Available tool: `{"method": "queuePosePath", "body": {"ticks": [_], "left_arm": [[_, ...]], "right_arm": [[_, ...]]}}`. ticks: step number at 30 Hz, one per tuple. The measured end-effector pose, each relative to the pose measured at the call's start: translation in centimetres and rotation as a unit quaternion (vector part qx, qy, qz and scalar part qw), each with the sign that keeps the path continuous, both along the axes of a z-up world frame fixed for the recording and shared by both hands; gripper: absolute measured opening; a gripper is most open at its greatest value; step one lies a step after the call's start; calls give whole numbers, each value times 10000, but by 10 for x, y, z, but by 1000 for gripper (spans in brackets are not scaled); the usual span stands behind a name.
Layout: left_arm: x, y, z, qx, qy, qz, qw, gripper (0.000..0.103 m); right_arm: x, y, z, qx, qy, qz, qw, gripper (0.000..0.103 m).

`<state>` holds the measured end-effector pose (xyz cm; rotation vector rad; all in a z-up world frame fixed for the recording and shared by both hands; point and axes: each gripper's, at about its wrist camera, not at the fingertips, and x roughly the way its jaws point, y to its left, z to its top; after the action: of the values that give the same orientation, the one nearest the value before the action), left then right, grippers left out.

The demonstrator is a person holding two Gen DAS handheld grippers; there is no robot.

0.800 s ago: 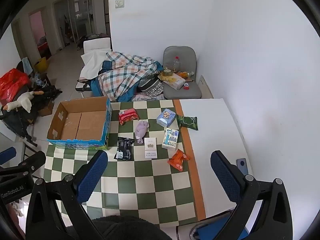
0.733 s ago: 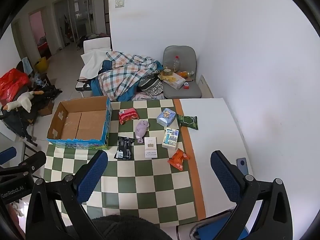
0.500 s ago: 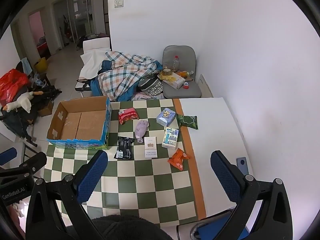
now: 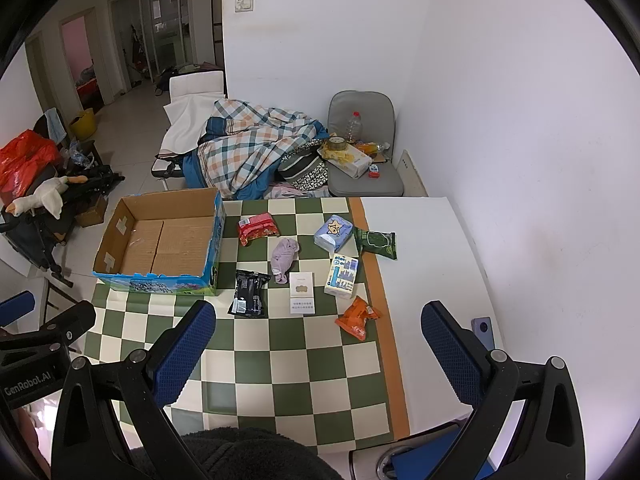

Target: Organize soft objects

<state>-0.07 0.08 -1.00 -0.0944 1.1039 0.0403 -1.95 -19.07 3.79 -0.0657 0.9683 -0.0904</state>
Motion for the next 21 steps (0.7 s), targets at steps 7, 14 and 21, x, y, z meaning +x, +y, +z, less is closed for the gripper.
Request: {"method": "queuePosePath", "body": {"ticks": [7,14,21], "left_arm": [[0,1,-3,7,-12,-3,10000,103],[1,2,-4,-10,5,-15,10000,103],[0,1,-5,-22,5,-12,10000,103]], "right_arm": [[-4,3,-1,-19,3,-14,10000,103],[-3,9,-13,-32,36,13,10000,103],[5,8,-15,8,72,9,10000,103]]}}
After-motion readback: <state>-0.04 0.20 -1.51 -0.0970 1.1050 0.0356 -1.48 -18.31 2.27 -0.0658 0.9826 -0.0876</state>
